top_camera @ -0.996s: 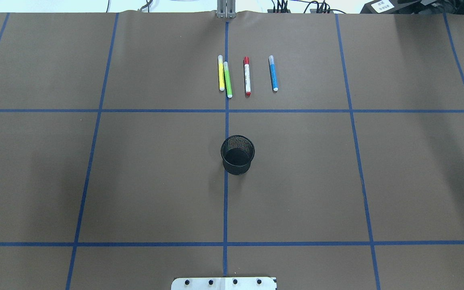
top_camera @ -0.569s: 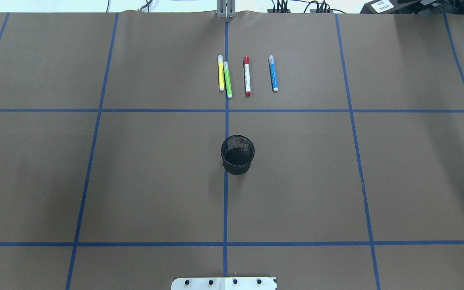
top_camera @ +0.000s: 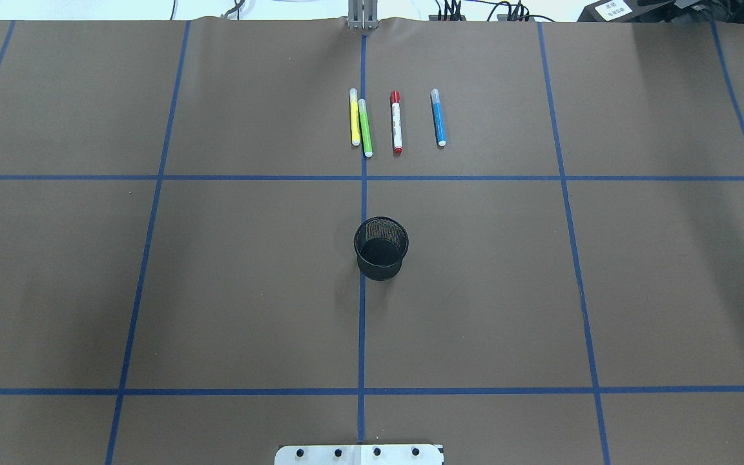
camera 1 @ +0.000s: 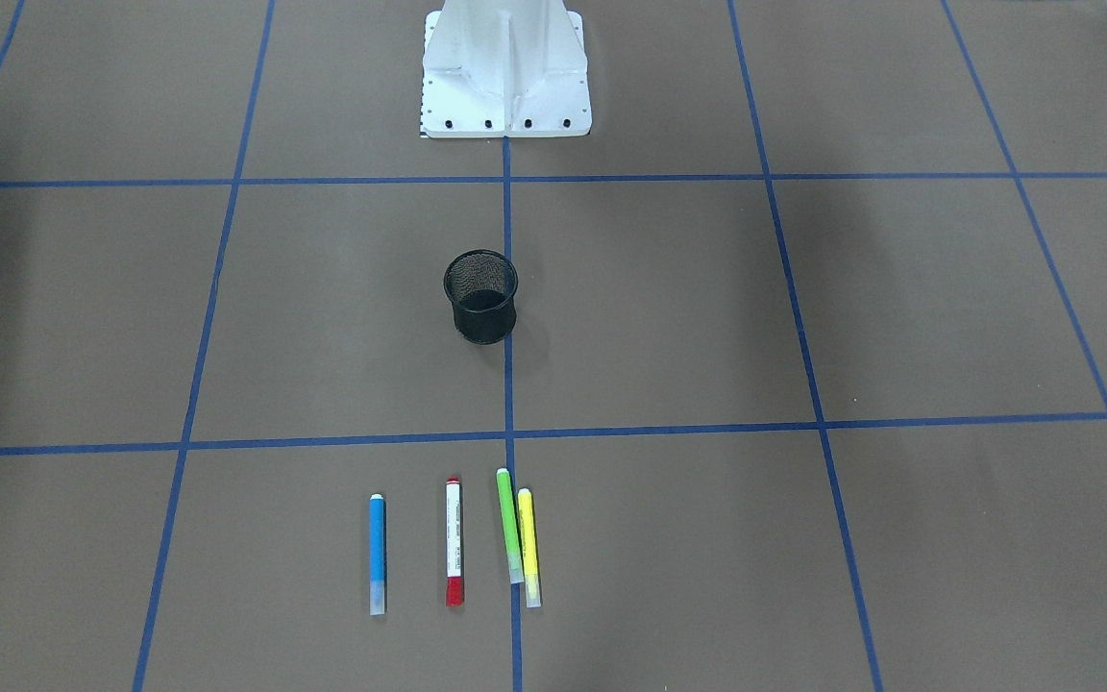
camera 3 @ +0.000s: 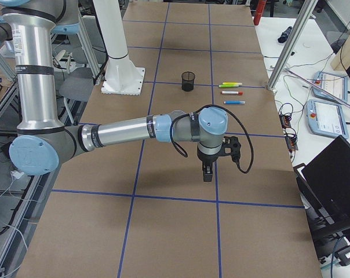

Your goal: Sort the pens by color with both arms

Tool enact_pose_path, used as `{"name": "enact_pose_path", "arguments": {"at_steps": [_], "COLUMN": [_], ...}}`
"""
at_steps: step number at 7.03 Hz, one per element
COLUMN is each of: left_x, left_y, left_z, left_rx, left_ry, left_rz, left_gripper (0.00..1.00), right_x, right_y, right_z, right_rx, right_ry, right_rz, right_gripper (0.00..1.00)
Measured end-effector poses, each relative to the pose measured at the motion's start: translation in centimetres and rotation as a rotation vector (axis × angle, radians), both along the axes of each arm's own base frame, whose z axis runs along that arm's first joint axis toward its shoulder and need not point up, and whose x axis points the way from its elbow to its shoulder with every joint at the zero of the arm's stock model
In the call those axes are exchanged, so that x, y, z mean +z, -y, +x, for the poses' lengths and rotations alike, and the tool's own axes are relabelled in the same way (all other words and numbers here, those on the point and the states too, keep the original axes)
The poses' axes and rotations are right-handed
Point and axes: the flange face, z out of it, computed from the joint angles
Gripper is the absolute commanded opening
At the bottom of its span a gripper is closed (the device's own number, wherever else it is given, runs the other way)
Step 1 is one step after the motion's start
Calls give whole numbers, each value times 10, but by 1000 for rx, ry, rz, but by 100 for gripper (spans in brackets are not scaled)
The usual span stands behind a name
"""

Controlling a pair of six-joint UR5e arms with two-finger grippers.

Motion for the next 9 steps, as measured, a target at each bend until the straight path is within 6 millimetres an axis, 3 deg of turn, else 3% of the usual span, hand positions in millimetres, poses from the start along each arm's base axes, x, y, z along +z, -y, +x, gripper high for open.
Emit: {"name": "enact_pose_path", "arguments": {"at_steps": [4, 9], "left_x": [-6, -8], "left_y": [6, 10], "left_z": [2, 3], "left_rx": [-42, -51], "left_ry": [-1, -2], "left_rz": [-36, -42], "left_gripper": [100, 100], "right_x": [-15, -17], "right_y": [3, 3], "right_z": [-7, -7], "right_rx": [-12, -14], "right_ry": [8, 9], "right_rz": [28, 32], "right_gripper": [100, 100]}}
